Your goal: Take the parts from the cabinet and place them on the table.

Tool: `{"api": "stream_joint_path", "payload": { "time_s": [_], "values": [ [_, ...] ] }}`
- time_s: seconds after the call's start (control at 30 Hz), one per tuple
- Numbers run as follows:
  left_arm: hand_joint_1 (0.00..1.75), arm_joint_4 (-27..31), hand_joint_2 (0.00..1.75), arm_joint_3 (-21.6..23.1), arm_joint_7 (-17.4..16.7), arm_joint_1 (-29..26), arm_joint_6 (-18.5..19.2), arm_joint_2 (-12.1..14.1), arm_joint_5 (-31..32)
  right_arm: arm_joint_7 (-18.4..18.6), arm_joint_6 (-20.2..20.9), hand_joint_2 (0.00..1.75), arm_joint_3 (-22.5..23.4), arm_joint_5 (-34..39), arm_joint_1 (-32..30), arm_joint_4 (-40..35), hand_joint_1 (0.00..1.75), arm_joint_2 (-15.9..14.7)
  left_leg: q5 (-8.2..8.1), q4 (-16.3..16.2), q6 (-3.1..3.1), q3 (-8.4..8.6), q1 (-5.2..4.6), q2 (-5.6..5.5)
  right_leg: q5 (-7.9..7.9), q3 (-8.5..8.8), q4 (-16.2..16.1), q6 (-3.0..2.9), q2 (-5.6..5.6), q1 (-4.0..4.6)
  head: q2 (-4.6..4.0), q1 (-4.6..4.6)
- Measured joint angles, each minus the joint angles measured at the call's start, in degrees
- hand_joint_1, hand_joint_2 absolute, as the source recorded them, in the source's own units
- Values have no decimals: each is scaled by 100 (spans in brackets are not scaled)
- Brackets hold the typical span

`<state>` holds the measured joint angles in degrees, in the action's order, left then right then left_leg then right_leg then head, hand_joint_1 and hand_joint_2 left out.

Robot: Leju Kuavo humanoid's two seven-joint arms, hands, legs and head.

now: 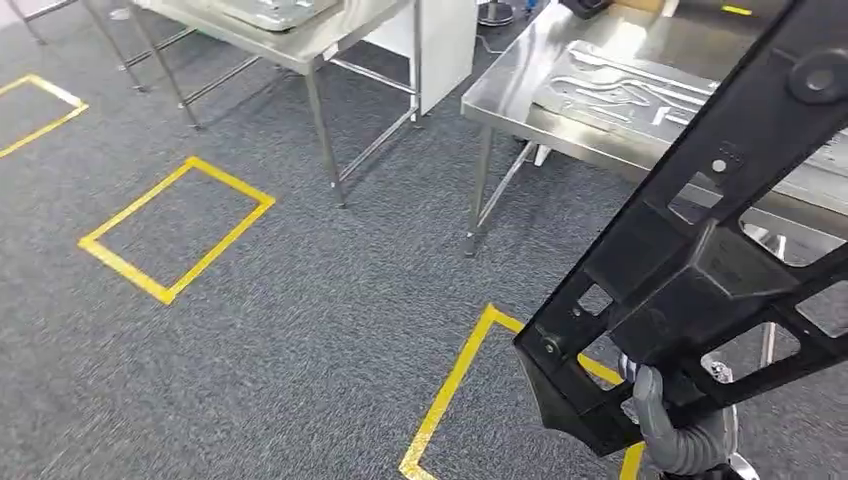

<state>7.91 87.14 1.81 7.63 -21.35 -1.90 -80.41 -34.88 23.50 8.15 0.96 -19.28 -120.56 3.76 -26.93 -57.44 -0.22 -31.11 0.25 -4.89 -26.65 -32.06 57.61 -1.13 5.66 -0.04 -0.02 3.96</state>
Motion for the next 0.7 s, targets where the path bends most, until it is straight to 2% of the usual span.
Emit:
{"api": "stream_joint_path", "payload": {
  "time_s": [0.03,0.07,0.13,0.17,0.2,0.23,0.27,0.3,0.33,0.37,0.4,0.43,0.47,0.5,0.53,0.63,0.67,0.7],
  "values": [
    [0,0,175,0,-4,1,0,-2,6,6,2,175,-4,-7,9,-9,175,0,3,35,-11,8,6,74,8,-26,6,34,76,-18,0,2],
    [0,0,175,0,-4,9,2,-7,4,9,0,175,-4,-13,5,-22,175,0,-1,34,5,4,-16,117,14,-43,-1,70,119,-38,0,0],
    [0,2,175,0,-9,30,2,-13,-2,13,-4,175,-7,-18,-8,-53,175,2,22,59,74,30,-14,225,40,-68,-26,153,238,-54,0,2],
    [0,2,175,0,-4,46,2,-37,0,13,-4,175,-7,-17,-16,-72,175,0,70,134,127,47,34,311,0,-75,47,158,97,-50,0,2],
    [0,2,175,0,4,52,2,-42,0,13,-4,175,-7,-20,-15,-92,175,-2,72,157,155,61,25,367,-140,-161,220,184,-239,-27,0,-2],
    [0,2,175,0,9,42,2,-39,0,15,-4,175,-11,-22,7,-94,175,0,68,157,171,59,21,441,-386,-358,598,207,-408,-35,0,0],
    [0,0,175,0,9,27,2,-39,0,15,-4,175,-13,-26,6,-94,175,0,63,154,177,56,16,515,-624,-596,1081,235,-479,-55,0,0],
    [0,0,175,0,9,16,4,-39,0,17,-4,175,-13,-28,-4,-94,175,0,55,152,180,52,12,600,-798,-822,1537,262,-496,-74,0,-2],
    [0,2,175,0,9,10,9,-42,-2,17,-4,175,-13,-28,-10,-94,175,0,47,149,177,48,13,674,-841,-958,1795,283,-503,-89,0,0],
    [0,2,175,0,9,8,15,-44,0,17,-4,175,-13,-28,-13,-94,175,0,38,148,163,54,15,739,-746,-953,1768,302,-512,-105,0,0],
    [0,2,175,2,9,12,15,-50,0,17,-4,175,-13,-28,-16,-94,175,-2,25,144,147,69,21,805,-537,-801,1474,319,-537,-123,0,0],
    [0,2,175,0,15,16,17,-61,0,17,-4,175,-13,-31,-24,-96,175,-2,4,134,127,86,26,868,-291,-545,998,327,-598,-132,0,0],
    [0,2,175,2,15,20,17,-74,0,17,-9,175,-13,-31,-34,-96,175,-2,-23,114,97,109,33,923,-54,-227,425,328,-745,-134,0,0],
    [0,2,175,0,16,23,17,-74,0,15,-15,175,-13,-31,-34,-101,175,-4,-57,83,49,125,12,974,-49,-44,31,299,-1023,-116,0,0],
    [0,2,175,2,18,26,17,-72,0,13,-18,175,-13,-31,-39,-105,175,-4,-104,54,5,122,-18,1000,-33,-39,28,231,-978,-83,0,0],
    [0,2,175,2,15,46,26,-72,0,2,-50,175,-11,-31,-94,-125,175,-4,-120,65,-82,184,-6,1159,-53,-87,65,136,-794,-42,0,0],
    [0,2,175,2,15,59,33,-72,0,2,-68,175,-11,-31,-103,-142,175,-4,-163,44,-127,172,12,1158,-19,-62,28,83,-712,-93,0,0],
    [0,2,175,2,15,72,35,-72,0,-4,-77,175,-9,-31,-107,-159,175,-4,-275,-90,-158,145,38,901,-14,-61,23,58,-671,-98,0,0]
  ]
}}
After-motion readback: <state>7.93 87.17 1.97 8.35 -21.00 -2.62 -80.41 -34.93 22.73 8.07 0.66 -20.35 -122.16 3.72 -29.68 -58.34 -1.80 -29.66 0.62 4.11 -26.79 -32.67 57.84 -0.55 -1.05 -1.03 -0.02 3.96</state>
